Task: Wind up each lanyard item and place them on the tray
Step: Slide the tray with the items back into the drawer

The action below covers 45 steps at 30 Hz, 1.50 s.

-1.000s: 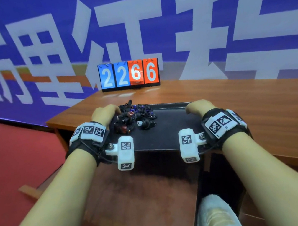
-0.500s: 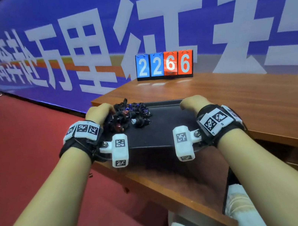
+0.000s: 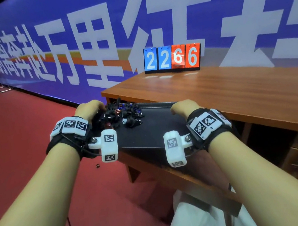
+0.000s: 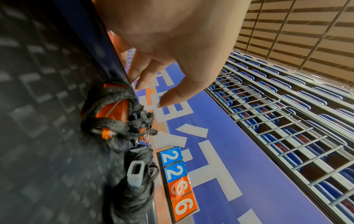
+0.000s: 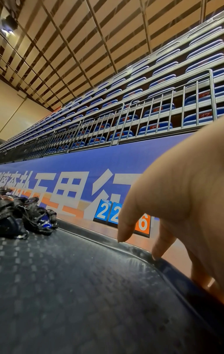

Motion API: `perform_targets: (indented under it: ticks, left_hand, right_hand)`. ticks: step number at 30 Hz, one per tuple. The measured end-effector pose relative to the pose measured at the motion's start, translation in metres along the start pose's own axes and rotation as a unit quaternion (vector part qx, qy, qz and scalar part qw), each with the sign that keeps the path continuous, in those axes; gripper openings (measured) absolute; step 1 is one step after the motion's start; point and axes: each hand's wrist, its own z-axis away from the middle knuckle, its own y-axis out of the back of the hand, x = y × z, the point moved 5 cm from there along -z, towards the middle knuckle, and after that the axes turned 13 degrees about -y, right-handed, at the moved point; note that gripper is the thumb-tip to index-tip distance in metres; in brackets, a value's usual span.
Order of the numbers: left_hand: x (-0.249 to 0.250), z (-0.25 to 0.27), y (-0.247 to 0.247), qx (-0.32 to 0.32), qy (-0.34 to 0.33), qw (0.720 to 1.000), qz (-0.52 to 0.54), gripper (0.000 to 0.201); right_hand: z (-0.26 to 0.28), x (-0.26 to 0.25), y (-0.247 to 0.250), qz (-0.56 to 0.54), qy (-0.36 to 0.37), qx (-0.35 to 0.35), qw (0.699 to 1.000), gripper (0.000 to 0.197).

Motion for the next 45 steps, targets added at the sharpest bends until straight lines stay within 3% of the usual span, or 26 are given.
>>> perform_targets:
  ticks: [2, 8, 16, 26, 28, 32, 36, 38, 41, 45]
  left_hand:
    - [-0.005, 0.002, 0.004, 0.004, 0.001, 1.0, 0.005, 0.01]
    - [-0.027, 0.007, -0.003, -0.023, 0.012, 1.0, 0.009, 0.005]
    - [-0.048, -0.007, -0.035, -0.062, 0.042, 0.997, 0.015, 0.014]
    - [-0.057, -0.052, -0.096, -0.133, 0.033, 0.99, -0.011, 0.009]
    - [-0.055, -0.058, -0.109, -0.161, 0.027, 0.986, -0.016, 0.003]
    - [-0.057, -0.076, -0.131, -0.223, 0.035, 0.974, -0.029, 0.015]
    - [-0.064, -0.095, -0.142, -0.234, 0.05, 0.971, -0.021, 0.009]
    - [-0.061, -0.1, -0.146, -0.234, 0.046, 0.971, -0.035, 0.014]
    - [-0.059, -0.105, -0.152, -0.242, 0.047, 0.968, -0.051, 0.02]
    - [-0.067, -0.119, -0.158, -0.258, 0.049, 0.963, -0.053, 0.019]
  right_hand:
    - [0.009, 0.001, -0.007, 0.083, -0.007, 0.009, 0.996, 0.04]
    - [0.008, 0.012, -0.024, 0.148, 0.015, -0.001, 0.989, 0.032]
    - [-0.006, 0.041, -0.022, 0.071, -0.025, -0.009, 0.997, 0.023]
    - [-0.039, 0.07, -0.014, -0.053, -0.099, -0.034, 0.993, 0.022]
    - [-0.045, 0.073, -0.012, -0.068, -0.103, -0.04, 0.992, 0.025]
    - [-0.055, 0.075, -0.007, -0.093, -0.116, -0.044, 0.988, 0.037]
    - [-0.061, 0.076, -0.006, -0.097, -0.108, -0.076, 0.986, 0.045]
    - [-0.064, 0.075, -0.004, -0.099, -0.112, -0.085, 0.985, 0.04]
    - [-0.064, 0.075, 0.0, -0.115, -0.134, -0.086, 0.98, 0.008]
    - [-0.062, 0.077, 0.005, -0.097, -0.137, -0.094, 0.981, 0.007]
